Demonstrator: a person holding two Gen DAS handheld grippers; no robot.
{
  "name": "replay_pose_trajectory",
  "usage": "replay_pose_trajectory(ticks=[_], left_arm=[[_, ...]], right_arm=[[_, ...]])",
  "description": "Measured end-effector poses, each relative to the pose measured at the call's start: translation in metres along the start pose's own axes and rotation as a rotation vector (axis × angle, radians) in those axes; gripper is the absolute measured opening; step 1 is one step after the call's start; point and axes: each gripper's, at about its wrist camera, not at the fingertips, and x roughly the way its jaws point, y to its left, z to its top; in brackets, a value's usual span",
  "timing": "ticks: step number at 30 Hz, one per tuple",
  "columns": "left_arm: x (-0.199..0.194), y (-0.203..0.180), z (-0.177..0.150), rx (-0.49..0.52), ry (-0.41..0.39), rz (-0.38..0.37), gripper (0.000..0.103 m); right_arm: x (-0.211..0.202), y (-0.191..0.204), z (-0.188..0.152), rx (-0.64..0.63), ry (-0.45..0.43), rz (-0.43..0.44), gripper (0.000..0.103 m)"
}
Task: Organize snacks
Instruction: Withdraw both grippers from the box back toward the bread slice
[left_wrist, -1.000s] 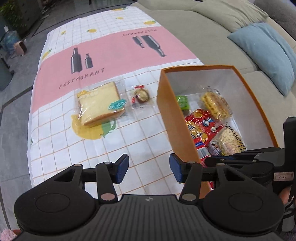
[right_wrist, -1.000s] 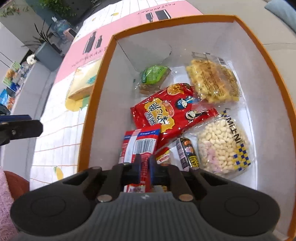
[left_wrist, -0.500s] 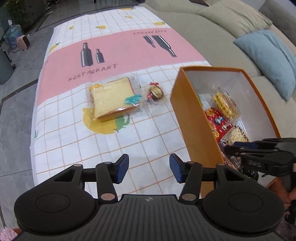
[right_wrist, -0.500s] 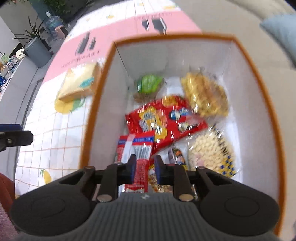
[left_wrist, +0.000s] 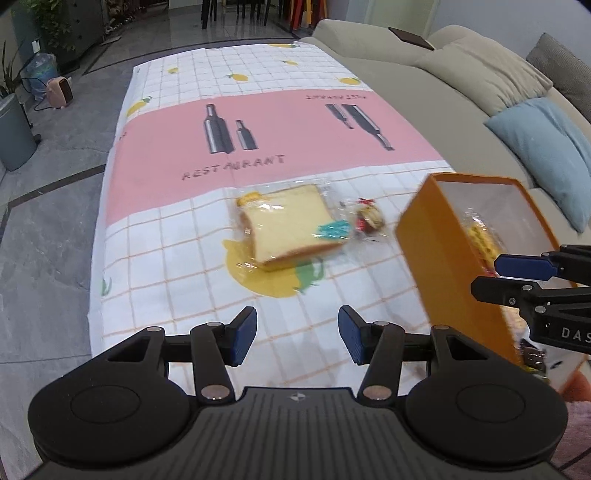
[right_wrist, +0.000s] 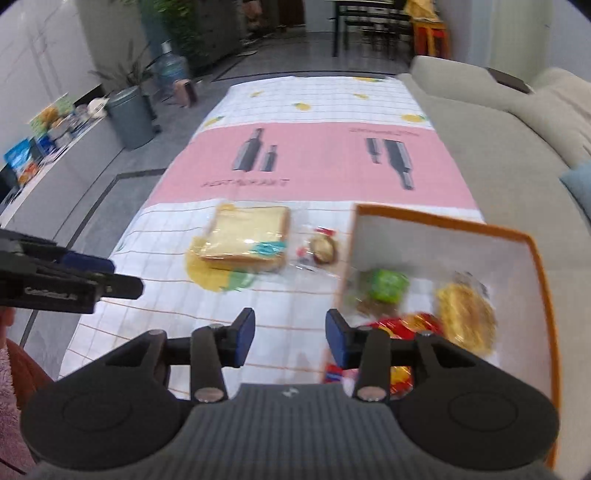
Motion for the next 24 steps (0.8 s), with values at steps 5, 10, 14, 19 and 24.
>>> replay_pose_trajectory(ticks=[5, 10, 14, 19, 24], left_arm=[[0.024, 0.020, 0.003, 0.030, -0.001, 0.012, 0.060], [0.053, 0.039, 0.010, 0.030, 0.008, -0.032, 0.060], [0.076, 0.044, 0.015, 0.057, 0.015, -0.048, 0.060], [0.102, 0.040, 0.019, 0.155, 0.008, -0.047, 0.060], [0.124, 0.038, 0.019, 0.222, 0.033, -0.054, 0.060]], right_arm=[[0.043, 0.022, 0.012, -0.069, 0.048, 0.005, 0.044], [0.097, 0.027, 0.025, -0.093, 0.150, -0.007, 0.044], [0.128, 0.030, 0.038, -0.105, 0.202, -0.021, 0.044], [0.162, 0.029, 0.051, -0.115, 0.253, -0.061, 0.043], [0.186, 0.026, 0.055, -0.105, 0.293, -0.080, 0.042]])
